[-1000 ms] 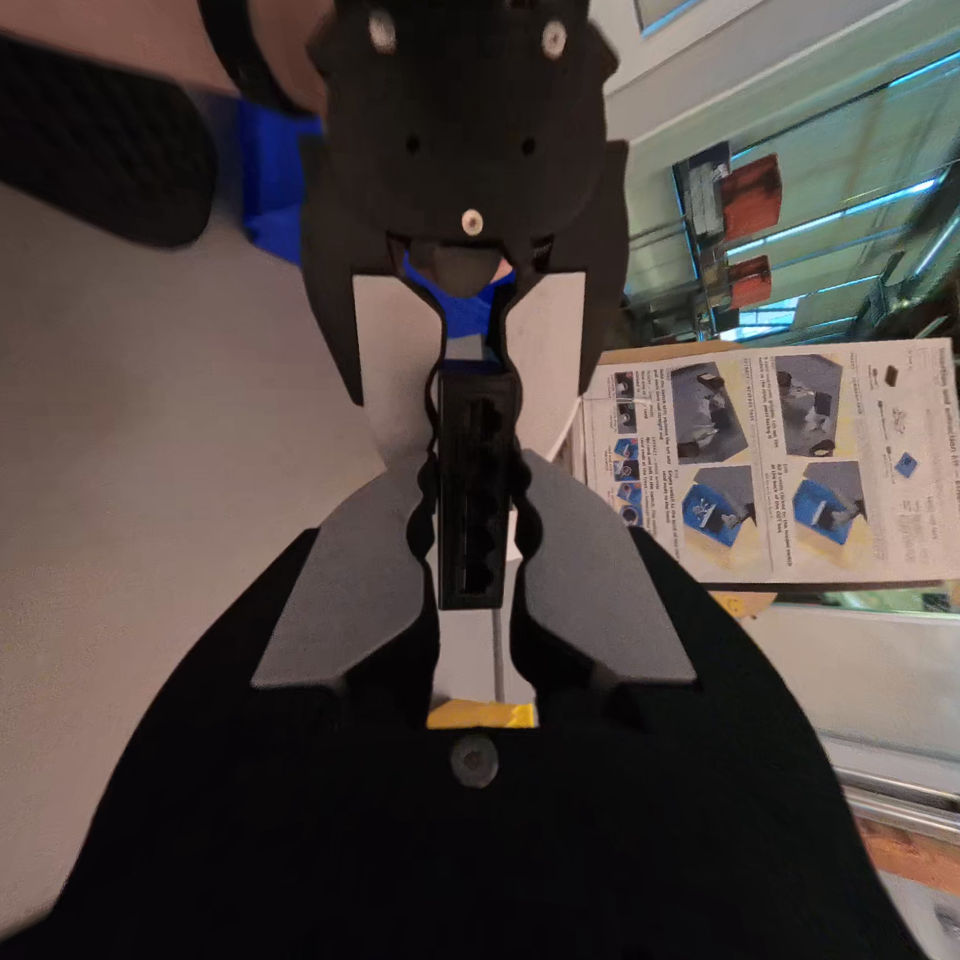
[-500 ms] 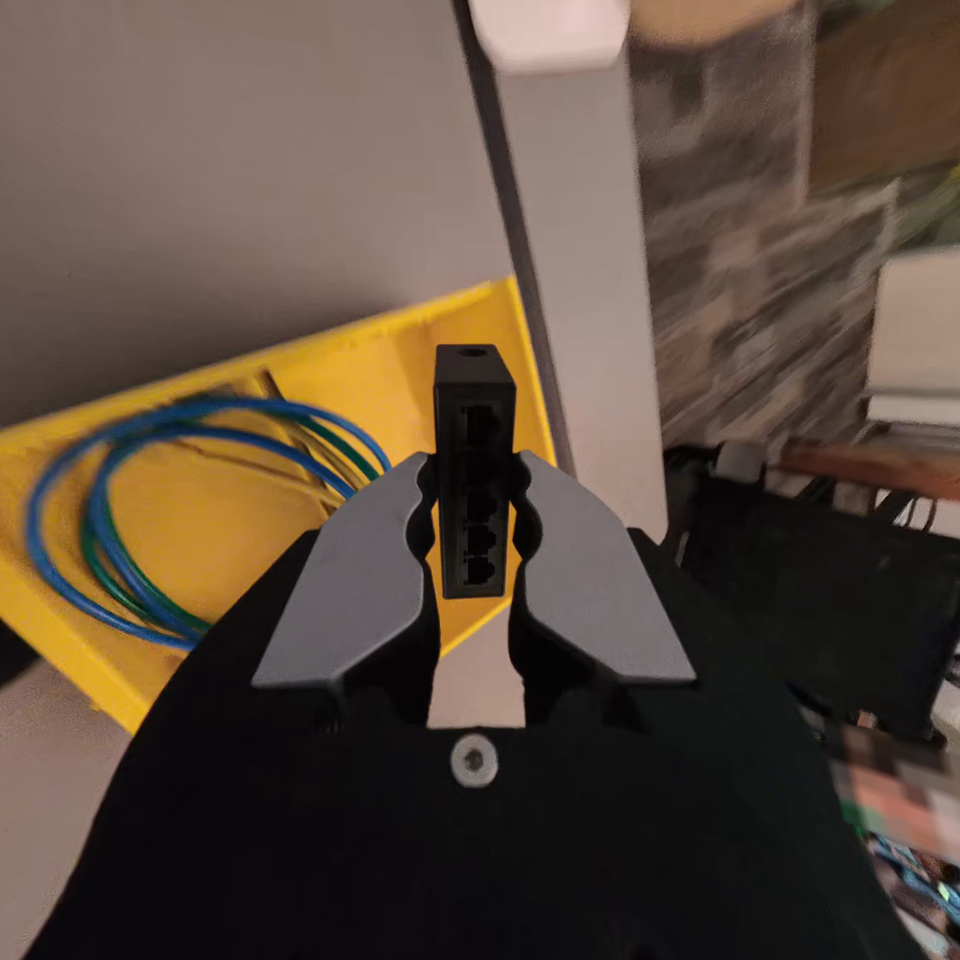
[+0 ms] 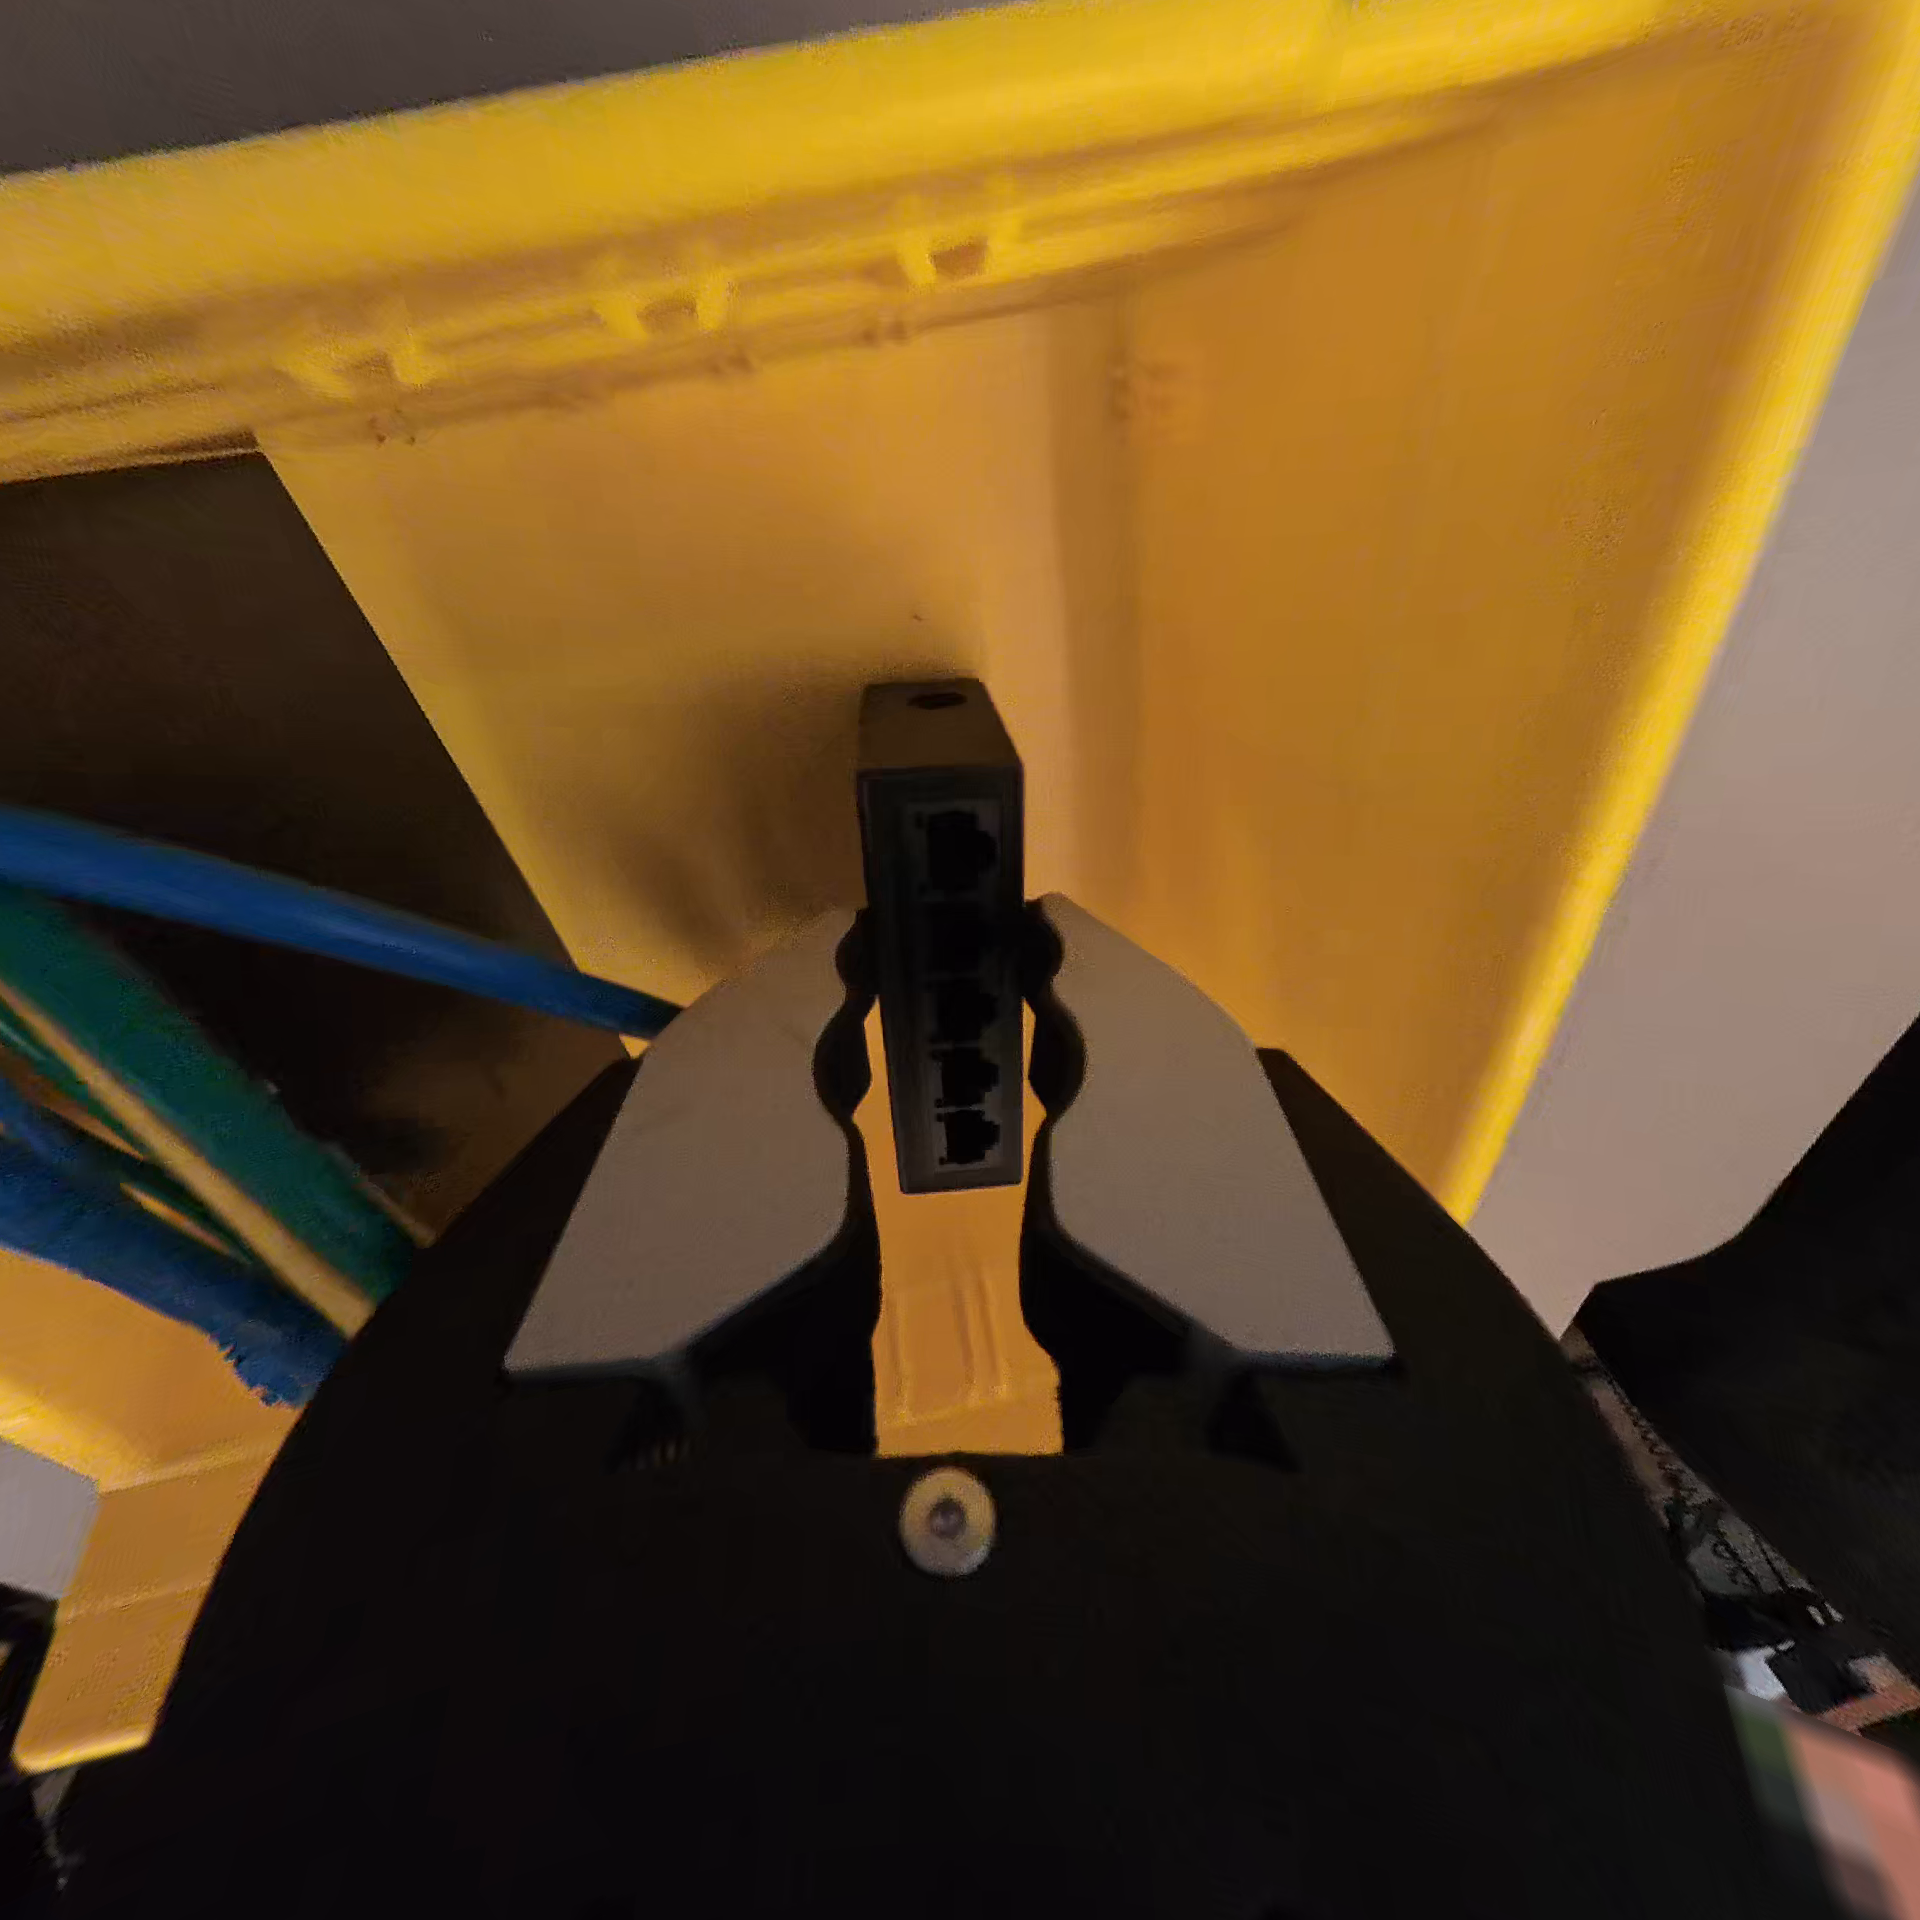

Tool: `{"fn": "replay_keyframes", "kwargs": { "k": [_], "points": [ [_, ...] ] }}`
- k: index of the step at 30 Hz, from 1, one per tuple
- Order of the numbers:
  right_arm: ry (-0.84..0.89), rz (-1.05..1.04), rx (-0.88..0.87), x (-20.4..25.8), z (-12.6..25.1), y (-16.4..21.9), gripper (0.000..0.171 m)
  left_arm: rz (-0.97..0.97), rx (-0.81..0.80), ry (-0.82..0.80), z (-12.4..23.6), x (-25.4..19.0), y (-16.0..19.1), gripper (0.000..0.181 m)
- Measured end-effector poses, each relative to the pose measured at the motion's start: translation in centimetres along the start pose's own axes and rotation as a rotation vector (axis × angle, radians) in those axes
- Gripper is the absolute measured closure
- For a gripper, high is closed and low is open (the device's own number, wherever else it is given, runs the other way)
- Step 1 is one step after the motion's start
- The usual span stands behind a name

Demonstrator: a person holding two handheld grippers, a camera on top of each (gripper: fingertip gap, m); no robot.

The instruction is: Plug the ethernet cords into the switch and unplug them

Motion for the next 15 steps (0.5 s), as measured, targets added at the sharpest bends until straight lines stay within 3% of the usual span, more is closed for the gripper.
{"fn": "replay_keyframes", "kwargs": {
  "k": [1, 5, 8, 12, 15],
  "points": [
    [-0.003, 0.001, 0.000, -0.1, -0.2, 0.0, 0.142, 0.002, 0.011, -0.005, -0.2, 0.1, 0.3, 0.159],
    [0.053, -0.053, -0.008, -0.7, 0.3, 0.6, 0.136, 0.032, 0.053, -0.014, -0.6, 0.3, 1.0, 0.155],
    [0.183, -0.041, -0.046, -0.8, 2.6, 1.2, 0.146, 0.042, 0.100, -0.009, -0.6, 0.5, 1.5, 0.154],
    [0.441, -0.209, -0.436, 0.5, 9.5, 2.2, 0.139, 0.110, 0.223, -0.085, 0.5, 2.9, 2.9, 0.151],
    [0.598, -0.534, -0.740, 3.8, 13.0, 6.7, 0.128, 0.369, 0.387, -0.120, 2.9, 6.3, 5.8, 0.133]
  ]
}}
Point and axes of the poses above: each gripper's, where its closed fingertips meet, z back along the fingers, y out of its underside, x = y × z across the jaws, the point moved 4 cm from there along z, back along the fingers, and after that the axes turned 10 degrees about -y, right-handed, at the moved point
